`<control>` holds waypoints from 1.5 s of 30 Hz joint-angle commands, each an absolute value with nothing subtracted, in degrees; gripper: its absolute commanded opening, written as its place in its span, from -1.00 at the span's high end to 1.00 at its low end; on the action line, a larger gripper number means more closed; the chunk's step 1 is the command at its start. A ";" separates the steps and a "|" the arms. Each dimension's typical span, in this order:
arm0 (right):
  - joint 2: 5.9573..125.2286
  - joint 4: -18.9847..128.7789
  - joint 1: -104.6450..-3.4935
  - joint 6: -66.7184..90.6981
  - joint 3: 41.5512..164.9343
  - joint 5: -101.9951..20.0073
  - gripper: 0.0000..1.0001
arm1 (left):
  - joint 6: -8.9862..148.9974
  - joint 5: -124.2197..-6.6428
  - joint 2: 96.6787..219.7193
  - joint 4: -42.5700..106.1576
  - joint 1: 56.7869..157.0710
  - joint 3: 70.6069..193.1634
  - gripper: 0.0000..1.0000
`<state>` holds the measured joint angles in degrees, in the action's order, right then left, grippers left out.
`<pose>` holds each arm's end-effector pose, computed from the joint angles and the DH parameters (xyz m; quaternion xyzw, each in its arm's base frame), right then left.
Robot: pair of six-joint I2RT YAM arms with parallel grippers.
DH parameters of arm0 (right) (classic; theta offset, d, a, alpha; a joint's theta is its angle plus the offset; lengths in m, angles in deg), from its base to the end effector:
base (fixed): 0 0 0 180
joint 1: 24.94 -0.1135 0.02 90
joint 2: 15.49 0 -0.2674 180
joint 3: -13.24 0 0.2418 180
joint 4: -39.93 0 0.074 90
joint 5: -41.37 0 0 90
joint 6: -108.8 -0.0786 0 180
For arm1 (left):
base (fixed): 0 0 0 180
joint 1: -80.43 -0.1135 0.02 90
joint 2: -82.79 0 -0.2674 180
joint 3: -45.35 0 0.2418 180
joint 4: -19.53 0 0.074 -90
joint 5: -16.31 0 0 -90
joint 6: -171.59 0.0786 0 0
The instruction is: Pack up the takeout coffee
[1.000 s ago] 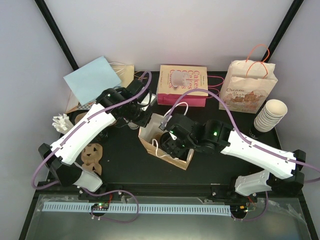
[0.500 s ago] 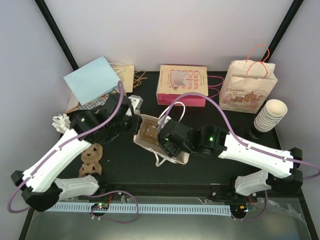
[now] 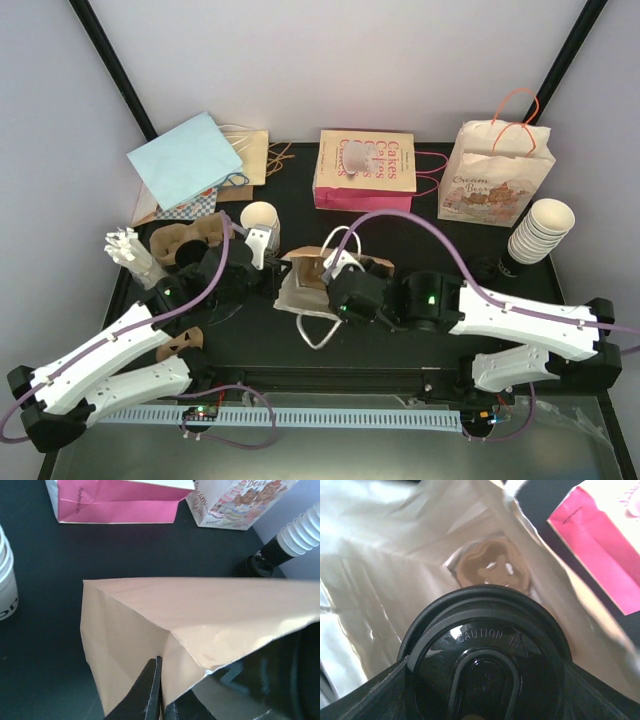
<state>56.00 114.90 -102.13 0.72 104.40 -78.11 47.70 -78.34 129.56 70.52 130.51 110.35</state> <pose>0.0918 0.2292 0.3314 -0.3893 0.8404 0.0494 0.3738 0.1298 -0.1452 0.3015 0.1043 0.8711 -0.2937 0.3796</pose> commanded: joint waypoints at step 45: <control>41.38 80.12 -116.67 27.50 74.69 -88.66 -0.35 | 70.41 -43.40 167.69 82.93 109.70 140.21 -0.65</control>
